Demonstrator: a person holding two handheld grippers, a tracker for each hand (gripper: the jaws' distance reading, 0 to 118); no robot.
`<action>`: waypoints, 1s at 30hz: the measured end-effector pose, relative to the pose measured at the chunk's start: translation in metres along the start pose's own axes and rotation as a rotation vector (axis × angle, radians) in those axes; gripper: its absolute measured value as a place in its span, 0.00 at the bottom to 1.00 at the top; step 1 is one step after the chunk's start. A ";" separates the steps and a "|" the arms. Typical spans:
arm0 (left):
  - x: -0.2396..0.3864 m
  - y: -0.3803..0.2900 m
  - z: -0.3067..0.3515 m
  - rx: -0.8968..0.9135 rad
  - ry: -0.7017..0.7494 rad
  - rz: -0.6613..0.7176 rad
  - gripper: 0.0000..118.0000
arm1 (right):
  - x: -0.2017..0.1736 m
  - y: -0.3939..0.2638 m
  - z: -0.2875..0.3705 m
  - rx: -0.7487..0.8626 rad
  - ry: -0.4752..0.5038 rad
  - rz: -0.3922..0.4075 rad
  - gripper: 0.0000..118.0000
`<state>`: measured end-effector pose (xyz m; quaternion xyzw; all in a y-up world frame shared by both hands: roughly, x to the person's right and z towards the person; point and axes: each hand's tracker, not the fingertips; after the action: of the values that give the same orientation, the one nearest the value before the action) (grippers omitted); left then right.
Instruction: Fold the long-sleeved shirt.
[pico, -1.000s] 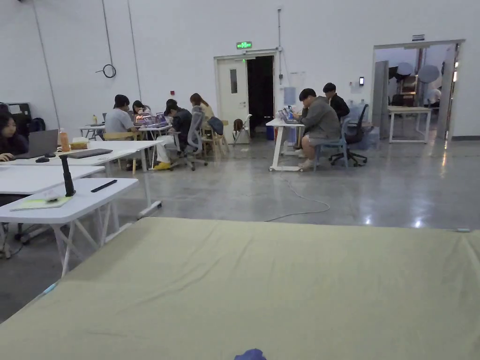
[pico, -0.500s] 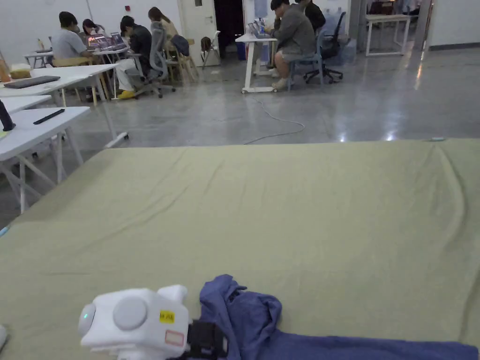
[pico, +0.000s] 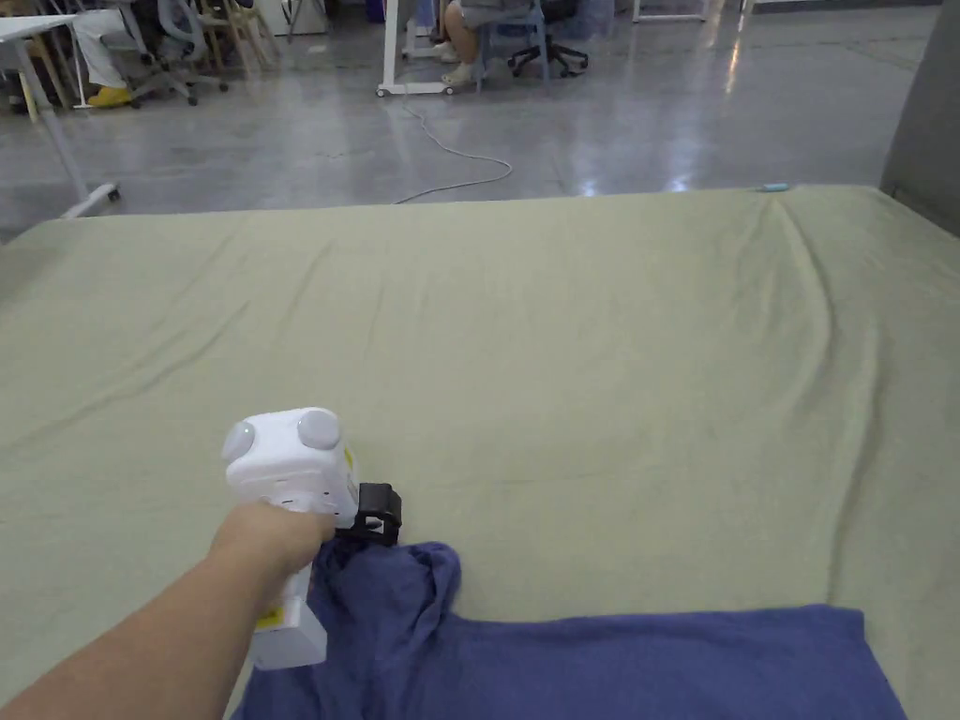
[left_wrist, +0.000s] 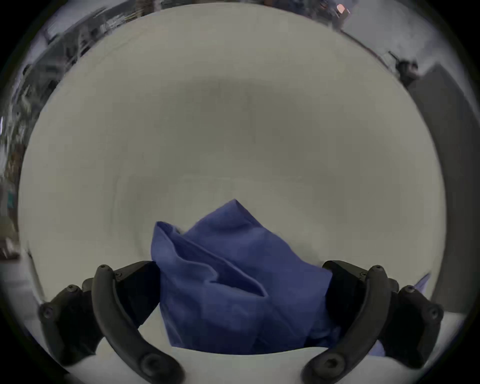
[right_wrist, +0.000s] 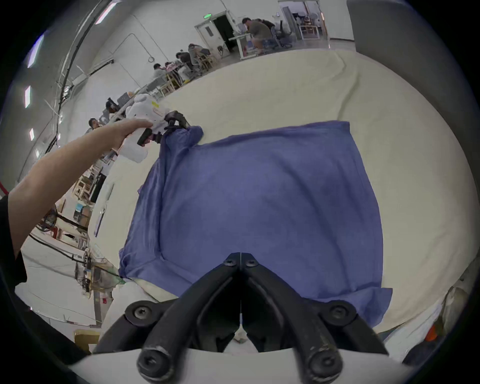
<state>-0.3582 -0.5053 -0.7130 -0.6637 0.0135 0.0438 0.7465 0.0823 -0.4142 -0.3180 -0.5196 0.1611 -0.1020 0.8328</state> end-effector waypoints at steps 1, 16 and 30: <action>0.003 0.003 0.002 0.020 0.017 -0.010 0.98 | 0.001 0.000 0.000 -0.001 -0.003 -0.005 0.00; 0.019 -0.162 0.158 0.458 -0.118 -0.175 0.04 | -0.043 0.008 0.033 0.073 0.074 0.087 0.00; 0.018 -0.251 0.028 0.343 -0.089 -0.098 0.06 | -0.070 0.009 0.032 0.030 0.049 0.074 0.00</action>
<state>-0.3199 -0.5055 -0.4630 -0.5238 -0.0447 0.0337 0.8500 0.0295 -0.3601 -0.3016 -0.4982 0.1992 -0.0862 0.8394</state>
